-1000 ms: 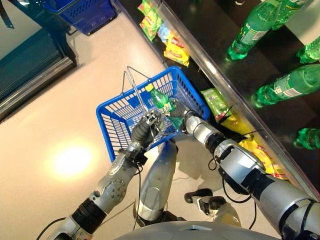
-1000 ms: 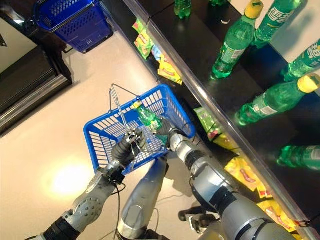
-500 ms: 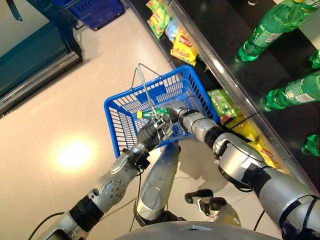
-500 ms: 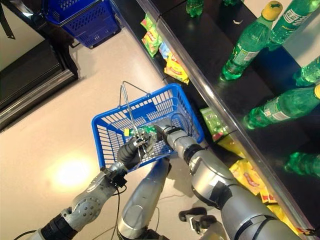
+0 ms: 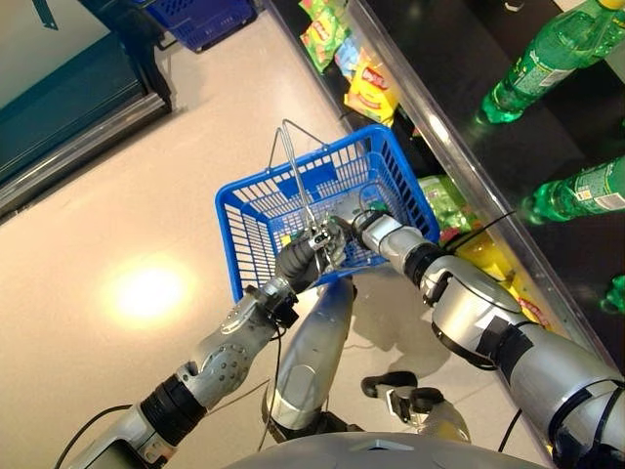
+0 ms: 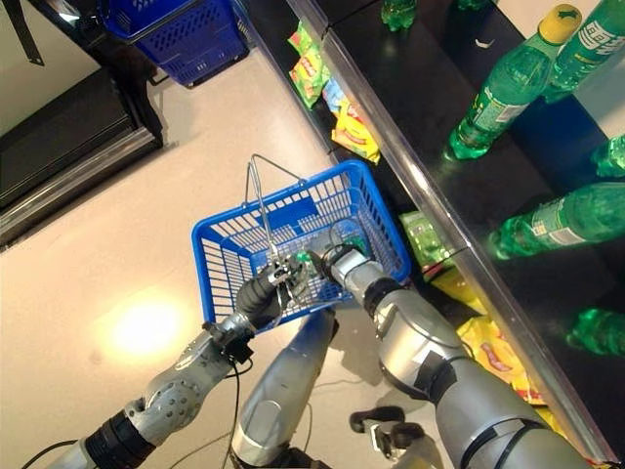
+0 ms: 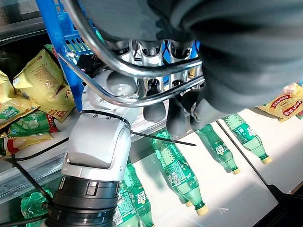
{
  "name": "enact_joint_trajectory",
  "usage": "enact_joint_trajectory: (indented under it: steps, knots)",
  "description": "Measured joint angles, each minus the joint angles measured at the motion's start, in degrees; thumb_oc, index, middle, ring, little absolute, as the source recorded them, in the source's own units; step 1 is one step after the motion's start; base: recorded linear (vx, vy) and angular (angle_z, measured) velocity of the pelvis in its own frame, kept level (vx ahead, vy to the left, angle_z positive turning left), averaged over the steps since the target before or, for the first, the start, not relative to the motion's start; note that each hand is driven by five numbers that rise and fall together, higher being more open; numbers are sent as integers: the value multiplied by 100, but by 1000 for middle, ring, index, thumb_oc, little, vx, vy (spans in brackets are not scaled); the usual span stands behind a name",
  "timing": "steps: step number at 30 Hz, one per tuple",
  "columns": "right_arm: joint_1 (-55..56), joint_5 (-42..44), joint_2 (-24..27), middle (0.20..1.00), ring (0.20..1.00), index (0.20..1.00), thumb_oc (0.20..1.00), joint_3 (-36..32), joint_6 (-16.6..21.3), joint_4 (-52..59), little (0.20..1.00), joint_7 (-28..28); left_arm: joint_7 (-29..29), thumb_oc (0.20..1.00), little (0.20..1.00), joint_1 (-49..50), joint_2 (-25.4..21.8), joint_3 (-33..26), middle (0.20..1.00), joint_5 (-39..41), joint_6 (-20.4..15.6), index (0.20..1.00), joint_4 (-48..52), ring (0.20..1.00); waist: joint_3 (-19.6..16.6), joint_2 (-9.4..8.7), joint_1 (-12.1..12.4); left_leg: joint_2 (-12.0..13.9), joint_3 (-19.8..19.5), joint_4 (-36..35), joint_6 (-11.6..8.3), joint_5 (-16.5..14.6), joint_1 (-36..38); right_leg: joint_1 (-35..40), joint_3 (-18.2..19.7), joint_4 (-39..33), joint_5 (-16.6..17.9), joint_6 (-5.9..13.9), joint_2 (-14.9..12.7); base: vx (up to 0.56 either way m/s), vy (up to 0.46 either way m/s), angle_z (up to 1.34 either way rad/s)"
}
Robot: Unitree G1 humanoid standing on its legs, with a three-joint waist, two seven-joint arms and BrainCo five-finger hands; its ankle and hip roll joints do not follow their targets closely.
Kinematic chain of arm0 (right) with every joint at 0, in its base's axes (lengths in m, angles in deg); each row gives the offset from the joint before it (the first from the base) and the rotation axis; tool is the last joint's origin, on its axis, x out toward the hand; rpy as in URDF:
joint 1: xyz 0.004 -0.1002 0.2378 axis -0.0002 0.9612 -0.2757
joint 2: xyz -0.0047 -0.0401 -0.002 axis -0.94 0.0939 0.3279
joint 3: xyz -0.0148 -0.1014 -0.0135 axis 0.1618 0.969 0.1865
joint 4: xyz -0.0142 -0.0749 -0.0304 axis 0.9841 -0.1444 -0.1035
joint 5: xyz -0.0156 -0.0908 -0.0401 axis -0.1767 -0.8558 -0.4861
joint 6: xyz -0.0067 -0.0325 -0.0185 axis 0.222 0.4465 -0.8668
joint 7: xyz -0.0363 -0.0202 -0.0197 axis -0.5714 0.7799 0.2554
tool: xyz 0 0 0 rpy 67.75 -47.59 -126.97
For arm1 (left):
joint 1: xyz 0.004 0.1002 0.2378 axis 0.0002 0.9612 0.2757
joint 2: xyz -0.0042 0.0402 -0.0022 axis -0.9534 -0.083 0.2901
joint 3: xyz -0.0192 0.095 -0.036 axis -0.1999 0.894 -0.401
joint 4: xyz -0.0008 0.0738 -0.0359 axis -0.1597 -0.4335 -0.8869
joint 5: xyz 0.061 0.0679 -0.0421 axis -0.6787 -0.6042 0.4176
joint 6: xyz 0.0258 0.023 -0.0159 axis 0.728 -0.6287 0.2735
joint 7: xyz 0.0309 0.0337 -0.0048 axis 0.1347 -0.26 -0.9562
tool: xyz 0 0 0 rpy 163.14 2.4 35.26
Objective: Pick up the snacks into the basket
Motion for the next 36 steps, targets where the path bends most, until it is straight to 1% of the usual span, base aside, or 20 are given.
enact_joint_trajectory:
  steps: [1,2,6,9,14,23,24,25,26,27,28,29,30,31,32,34,35,36]
  knots:
    - [16,-22,5,849,849,849,849,0,-15,-2,849,0,-18,200,200,1,-2,5,200,-1,2,200,0,200,0,1,-2,-5,0,-20,-4,15,0,-6,-1,0,0,1,-4,0,0,0]
    - [17,-23,6,1000,1000,1000,1000,0,-27,-2,1000,1,-30,200,200,0,-1,5,200,-1,2,200,0,200,0,1,-5,-6,-2,-29,-6,22,0,-8,-5,0,0,1,-4,0,0,0]
    - [19,-26,6,1000,1000,1000,1000,-9,-69,6,1000,-13,-39,200,200,-8,31,7,200,-1,3,200,0,200,-3,5,-32,-4,-3,-31,-7,25,1,-6,-11,1,1,5,-6,0,0,0]
    - [4,-26,-28,1000,1000,1000,1000,-17,-100,6,1000,-16,60,200,200,13,17,63,200,23,176,200,-260,200,-3,6,-86,-4,-2,-25,-7,25,-2,-9,-11,0,6,12,-12,0,0,0]
    - [2,-25,-12,1000,1000,1000,1000,-34,-151,-2,1000,-27,70,200,200,0,-9,75,200,105,170,200,-267,200,-3,7,-155,3,-1,-23,-7,26,-2,-7,-11,5,6,10,-5,0,0,0]
    - [2,-13,25,1000,1000,1000,1000,-60,-221,-9,1000,-126,73,200,200,-26,-21,70,200,113,161,200,-261,200,-4,6,-182,11,9,-9,-6,26,1,-5,-10,19,11,18,-16,-6,6,0]
    - [17,50,19,1000,1000,1000,1000,-287,-229,-25,1000,-162,74,200,200,-26,-27,53,200,113,161,200,-261,200,-4,6,-191,14,23,4,-4,27,8,2,-8,28,14,19,-26,0,0,0]
    - [17,80,22,1000,1000,1000,1000,-377,-247,-32,1000,-195,75,200,200,-26,-30,33,200,113,161,200,-261,200,-4,6,-205,14,28,5,-1,29,17,8,-6,32,14,20,-30,-35,66,0]
    - [23,285,11,1000,1000,1000,1000,-603,-286,-39,1000,-279,90,200,200,-20,-29,-21,200,113,151,200,-261,200,-4,6,-245,16,46,7,11,37,30,23,-4,43,16,20,-34,-21,46,0]
    - [29,452,9,1000,1000,1000,1000,-732,-298,-38,1000,-324,109,200,200,-23,-32,-42,200,113,130,200,-261,200,-4,6,-341,27,60,17,18,42,38,25,-2,42,20,18,-57,-33,104,-1]
    - [71,912,-62,1000,1000,1000,1000,-1171,-324,-35,1000,-449,145,200,200,-6,-32,-112,200,109,109,200,-261,200,-4,6,-341,57,147,15,47,60,59,48,2,50,25,15,-50,-23,96,-7]
    - [166,1455,-110,1000,1000,1000,1000,-1483,-318,25,1000,-567,229,200,200,26,-29,-214,200,98,98,200,-261,200,-4,5,-467,116,210,17,63,64,115,74,36,28,54,3,-80,-23,95,-11]
    - [221,1731,-180,1000,1000,1000,1000,-1682,-321,55,1000,-649,269,200,200,66,-30,-292,200,99,75,200,-262,200,-5,4,-450,98,245,6,71,63,152,97,64,15,68,10,-48,-11,55,-22]
    - [338,2270,-257,1000,1000,1000,1000,-1809,-315,206,1000,-759,357,200,200,132,-36,-410,200,90,-27,200,-271,200,-7,4,-539,140,317,-5,87,56,227,98,146,-18,112,5,-29,-7,26,-30]
    - [441,2543,-277,1000,1000,1000,1000,-1828,-292,360,1000,-816,420,200,200,172,-16,-510,200,83,-54,200,-265,200,-13,3,-587,182,355,6,94,50,254,77,213,-38,137,-16,-4,-12,48,-35]
    - [786,3062,-260,1000,1000,1000,1000,-1831,-175,898,1000,-933,565,200,200,269,-3,-714,200,-132,-161,200,-269,200,-16,2,-789,280,419,20,95,49,308,52,302,-62,178,-54,9,-8,37,-28]
    - [877,3167,-264,1000,1000,1000,1000,-1833,-144,1022,1000,-962,570,200,200,317,1,-767,200,-136,-190,200,-272,200,-17,-2,-746,280,439,0,94,50,332,49,326,-58,186,-51,36,7,62,-24]
    - [1166,3364,-232,1000,1000,1000,1000,-1835,-102,1262,1000,-986,632,200,200,479,3,-817,200,-149,-243,200,-277,200,-30,-41,-920,348,480,14,95,49,362,14,373,-68,206,-76,9,18,82,-20]
